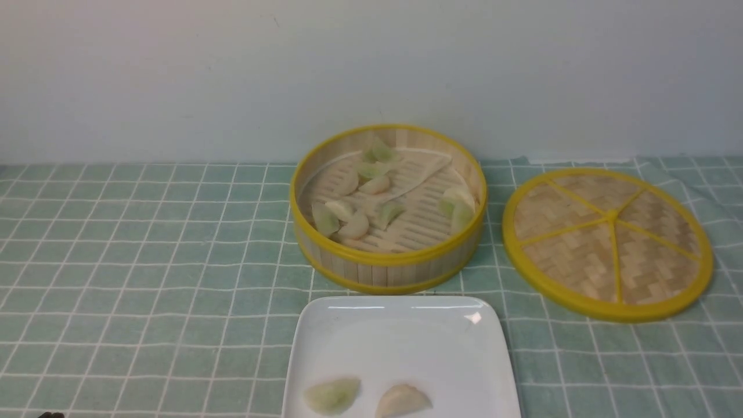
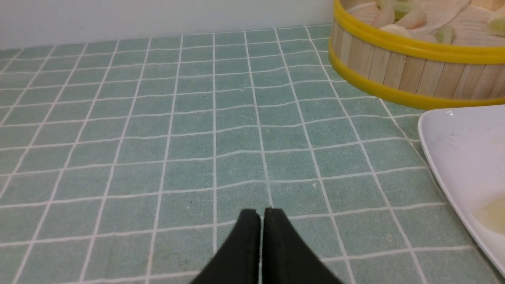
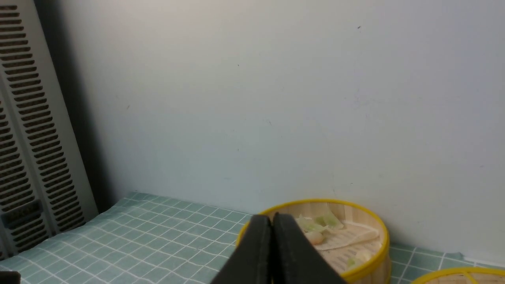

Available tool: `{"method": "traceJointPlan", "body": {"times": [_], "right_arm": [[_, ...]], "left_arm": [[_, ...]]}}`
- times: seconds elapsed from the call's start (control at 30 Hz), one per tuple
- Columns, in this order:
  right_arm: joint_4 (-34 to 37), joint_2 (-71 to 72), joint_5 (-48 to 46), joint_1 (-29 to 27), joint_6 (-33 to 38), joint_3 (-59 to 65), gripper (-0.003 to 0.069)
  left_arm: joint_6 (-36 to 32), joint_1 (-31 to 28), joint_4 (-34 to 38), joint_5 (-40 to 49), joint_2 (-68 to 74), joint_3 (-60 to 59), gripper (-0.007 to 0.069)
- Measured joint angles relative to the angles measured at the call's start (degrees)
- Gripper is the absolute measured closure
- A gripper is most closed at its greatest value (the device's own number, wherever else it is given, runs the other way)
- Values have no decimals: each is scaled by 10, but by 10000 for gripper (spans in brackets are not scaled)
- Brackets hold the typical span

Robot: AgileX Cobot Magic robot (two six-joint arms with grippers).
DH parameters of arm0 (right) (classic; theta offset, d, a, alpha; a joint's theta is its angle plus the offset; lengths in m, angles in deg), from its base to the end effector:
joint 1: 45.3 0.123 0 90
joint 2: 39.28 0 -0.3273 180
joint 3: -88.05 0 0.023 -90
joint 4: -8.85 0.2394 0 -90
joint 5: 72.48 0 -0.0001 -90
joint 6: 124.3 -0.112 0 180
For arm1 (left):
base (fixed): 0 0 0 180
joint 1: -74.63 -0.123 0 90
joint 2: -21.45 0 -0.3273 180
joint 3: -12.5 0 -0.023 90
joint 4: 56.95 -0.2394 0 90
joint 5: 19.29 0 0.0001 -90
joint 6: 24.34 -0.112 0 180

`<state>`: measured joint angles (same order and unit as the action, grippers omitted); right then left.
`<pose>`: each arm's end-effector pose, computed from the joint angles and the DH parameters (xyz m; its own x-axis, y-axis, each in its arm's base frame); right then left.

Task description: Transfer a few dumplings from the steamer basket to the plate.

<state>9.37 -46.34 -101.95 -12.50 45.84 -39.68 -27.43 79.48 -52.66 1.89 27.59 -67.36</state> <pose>-0.0160 -0.0097 0.3074 -0.0803 0.1612 -0.9836 -0.5398 0.8226 0.1789 0.0184 -0.0046 0.1646 -0.2951 0.0091 -0.9554 0.1056 0.9941 -0.0232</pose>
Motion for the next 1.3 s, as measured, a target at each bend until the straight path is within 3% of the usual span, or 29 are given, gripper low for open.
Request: {"method": "traceJointPlan", "body": {"times": [0.63,0.73,0.8,0.83,1.0,1.1,1.3], "right_arm": [[-13,3,1,-6,1,10,673],[-19,11,8,-61,8,45,673],[-22,11,15,-134,12,84,673],[-22,11,15,-134,12,88,673],[-26,11,27,-277,13,201,673],[-30,11,27,-311,13,261,673],[-35,10,67,-317,13,269,673]], "left_arm": [[0,0,0,0,0,0,631],[0,0,0,0,0,0,631],[0,0,-1,1,0,0,631],[0,0,-1,1,0,0,631],[0,0,-1,1,0,0,631],[0,0,-1,2,0,0,631],[0,0,-1,2,0,0,631]]}}
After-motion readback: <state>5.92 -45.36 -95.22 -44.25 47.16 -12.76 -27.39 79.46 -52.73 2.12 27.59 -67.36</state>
